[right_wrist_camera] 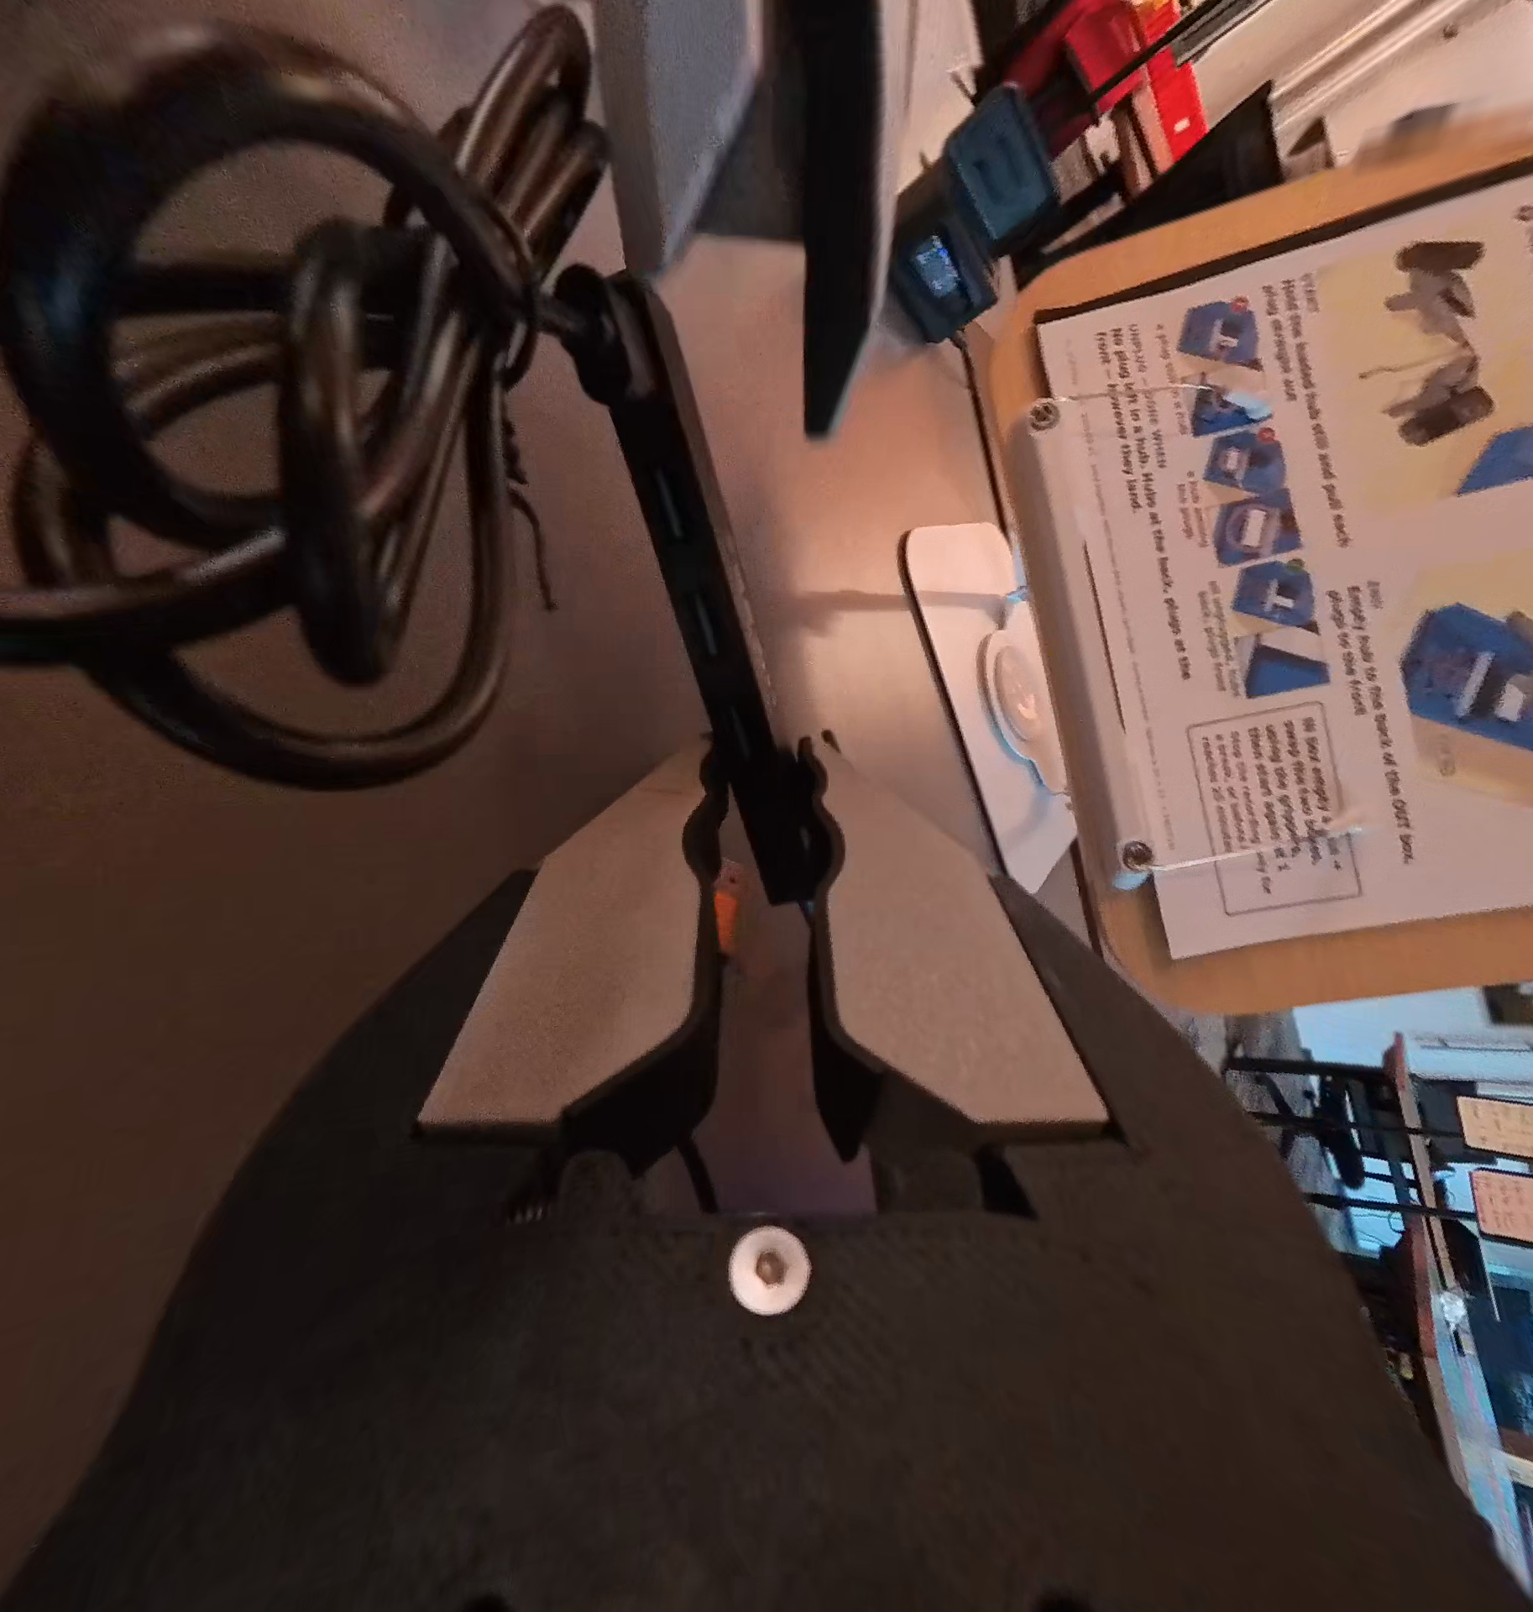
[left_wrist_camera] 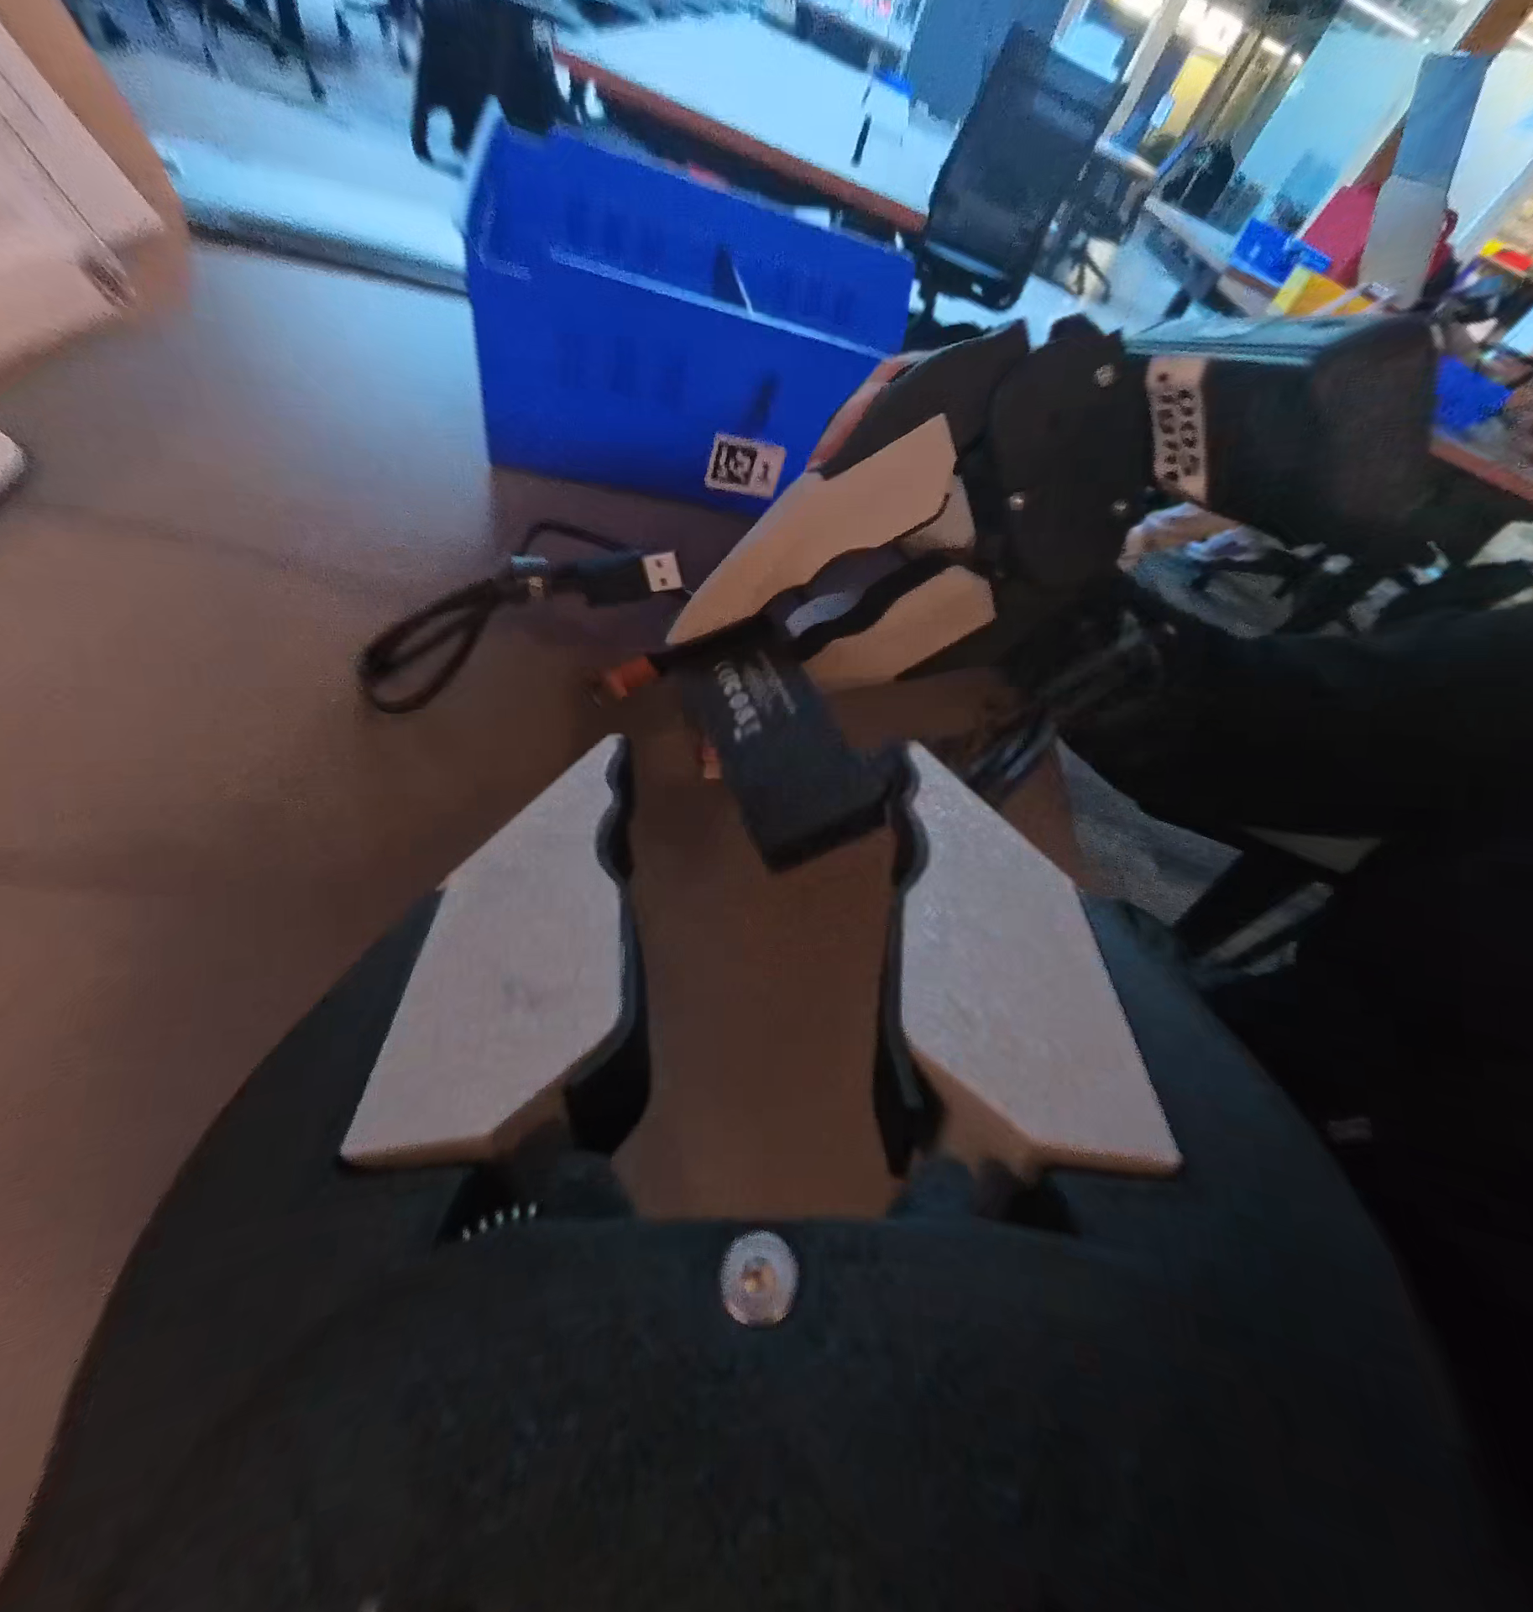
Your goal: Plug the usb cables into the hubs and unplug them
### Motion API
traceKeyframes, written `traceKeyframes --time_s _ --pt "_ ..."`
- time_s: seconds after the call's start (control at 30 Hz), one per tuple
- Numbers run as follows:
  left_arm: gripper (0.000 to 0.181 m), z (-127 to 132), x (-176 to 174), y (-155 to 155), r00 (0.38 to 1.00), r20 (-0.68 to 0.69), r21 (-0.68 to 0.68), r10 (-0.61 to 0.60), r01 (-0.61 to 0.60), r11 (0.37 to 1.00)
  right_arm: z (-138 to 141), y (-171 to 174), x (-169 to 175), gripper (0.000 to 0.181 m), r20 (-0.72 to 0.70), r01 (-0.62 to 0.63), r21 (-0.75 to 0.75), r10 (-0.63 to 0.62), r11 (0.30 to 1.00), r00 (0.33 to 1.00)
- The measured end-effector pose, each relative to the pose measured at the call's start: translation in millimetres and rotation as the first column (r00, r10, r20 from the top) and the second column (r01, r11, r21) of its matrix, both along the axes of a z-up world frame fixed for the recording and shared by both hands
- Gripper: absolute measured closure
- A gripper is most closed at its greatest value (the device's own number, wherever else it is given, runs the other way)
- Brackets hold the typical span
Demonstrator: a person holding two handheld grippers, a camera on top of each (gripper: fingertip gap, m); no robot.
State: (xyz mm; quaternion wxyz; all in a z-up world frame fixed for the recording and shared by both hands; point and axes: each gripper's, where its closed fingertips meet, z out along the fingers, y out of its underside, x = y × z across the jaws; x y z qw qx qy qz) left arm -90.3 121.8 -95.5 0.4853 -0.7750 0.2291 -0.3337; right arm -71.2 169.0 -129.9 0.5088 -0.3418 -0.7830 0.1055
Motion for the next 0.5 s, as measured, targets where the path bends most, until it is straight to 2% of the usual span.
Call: traceKeyframes --time_s 0.13,0.27,0.37,0.43,0.5 --pt "0.115 -13 -24 0 0.971 -0.223 0.082 0.081 -0.065 0.995 13 11 6 0.174 -0.062 0.009 -0.036 -0.011 0.999 0.998" --pt "0.120 -15 6 8 0.924 -0.374 0.238 0.082 0.010 0.971 20 0 6 0.174 -0.103 -0.057 -0.056 0.051 0.997 0.993" --pt "0.138 -14 28 13 0.854 -0.498 0.391 0.150 0.067 0.918 16 -10 3 0.174 -0.094 -0.098 -0.029 0.095 0.995 0.991" --pt "0.159 -7 35 13 0.802 -0.549 0.505 0.235 0.095 0.858 12 -16 2 0.173 -0.086 -0.129 -0.033 0.126 0.991 0.988" --pt "0.168 -7 35 11 0.746 -0.605 0.544 0.278 0.132 0.829 10 -18 1 0.172 -0.079 -0.137 -0.074 0.131 0.988 0.988"
